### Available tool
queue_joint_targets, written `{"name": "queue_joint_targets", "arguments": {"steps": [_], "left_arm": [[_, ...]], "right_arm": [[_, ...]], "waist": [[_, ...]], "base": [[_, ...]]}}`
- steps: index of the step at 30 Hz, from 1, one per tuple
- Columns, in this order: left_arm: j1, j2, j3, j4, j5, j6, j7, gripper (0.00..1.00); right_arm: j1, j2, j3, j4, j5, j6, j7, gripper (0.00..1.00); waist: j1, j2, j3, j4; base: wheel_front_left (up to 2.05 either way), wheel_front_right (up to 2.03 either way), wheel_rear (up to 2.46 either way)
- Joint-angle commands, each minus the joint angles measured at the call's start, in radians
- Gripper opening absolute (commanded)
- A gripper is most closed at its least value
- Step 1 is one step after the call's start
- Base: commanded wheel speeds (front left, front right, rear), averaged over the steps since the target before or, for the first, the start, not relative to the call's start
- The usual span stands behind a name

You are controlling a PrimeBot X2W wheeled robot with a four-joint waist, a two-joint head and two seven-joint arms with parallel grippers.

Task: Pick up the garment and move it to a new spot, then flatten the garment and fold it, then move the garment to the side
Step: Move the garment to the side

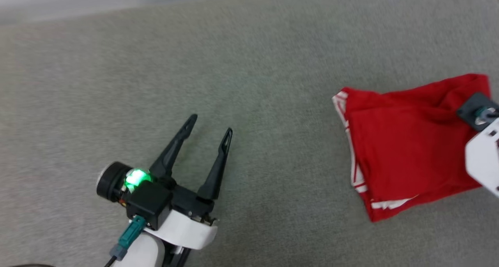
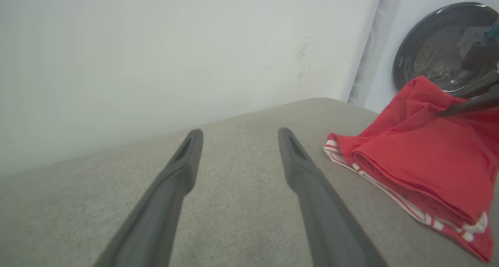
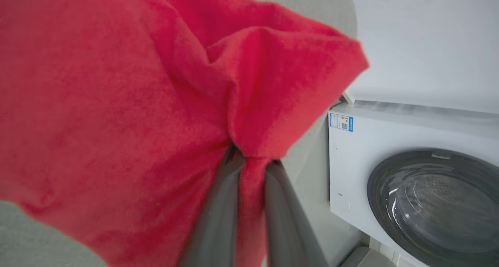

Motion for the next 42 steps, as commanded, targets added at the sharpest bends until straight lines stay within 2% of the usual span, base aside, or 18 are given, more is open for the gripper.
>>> {"name": "queue_joint_targets", "arguments": {"steps": [1, 4, 10, 16, 21, 27, 31, 32, 37, 42], "left_arm": [[-0.015, 0.01, 0.001, -0.006, 0.003, -0.001, -0.002, 1.0], [-0.049, 0.049, -0.028, -0.02, 0.016, -0.001, -0.002, 1.0], [-0.104, 0.082, -0.059, -0.063, 0.035, -0.001, -0.002, 1.0], [-0.145, 0.105, -0.071, -0.1, 0.039, -0.001, -0.002, 1.0], [-0.175, 0.124, -0.066, -0.119, 0.041, -0.001, -0.001, 1.0], [-0.19, 0.146, -0.058, -0.129, 0.04, 0.001, 0.001, 1.0], [-0.193, 0.138, -0.051, -0.127, 0.035, 0.003, 0.001, 1.0], [-0.193, 0.132, -0.052, -0.126, 0.032, 0.003, 0.001, 1.0], [-0.176, 0.094, -0.053, -0.115, 0.021, 0.004, 0.0, 1.0], [-0.129, 0.043, -0.027, -0.072, 0.008, 0.022, 0.0, 1.0]], "right_arm": [[-0.023, -0.007, -0.002, 0.007, 0.002, -0.001, -0.012, 0.0], [-0.043, -0.056, -0.002, 0.07, 0.001, -0.001, -0.061, 0.0], [-0.077, -0.091, -0.075, 0.223, -0.019, -0.001, -0.175, 0.0], [-0.093, -0.07, -0.193, 0.383, -0.048, -0.001, -0.309, 0.0], [-0.092, -0.049, -0.296, 0.502, -0.08, -0.001, -0.376, 0.0], [-0.118, -0.01, -0.372, 0.563, -0.121, -0.001, -0.428, 0.0], [-0.124, 0.014, -0.403, 0.59, -0.126, -0.001, -0.415, 0.0], [-0.125, 0.019, -0.412, 0.592, -0.13, -0.001, -0.411, 1.0], [-0.13, 0.024, -0.452, 0.561, -0.164, -0.001, -0.404, 1.0], [-0.121, 0.054, -0.496, 0.498, -0.144, -0.001, -0.417, 1.0]], "waist": [[-0.0001, 0.0, 0.09, -0.08], [-0.0001, 0.0, 0.145, -0.112], [-0.0001, 0.0, 0.238, -0.138], [-0.0001, 0.0, 0.311, -0.128], [-0.0001, 0.0, 0.359, -0.105], [-0.0001, 0.0, 0.388, -0.093], [-0.0001, 0.0, 0.379, -0.086], [-0.0001, 0.0, 0.373, -0.085], [-0.0001, 0.0, 0.3, -0.07], [-0.0001, 0.0, 0.163, -0.041]], "base": [[0.0, 0.0, 0.0], [0.0, 0.0, 0.0], [0.0, 0.0, 0.0], [0.0, 0.0, 0.0], [0.0, 0.0, 0.0], [0.0, 0.0, 0.0], [0.0, 0.0, 0.0], [0.0, 0.0, 0.0], [0.0, 0.0, 0.0], [0.0, 0.0, 0.0]]}}
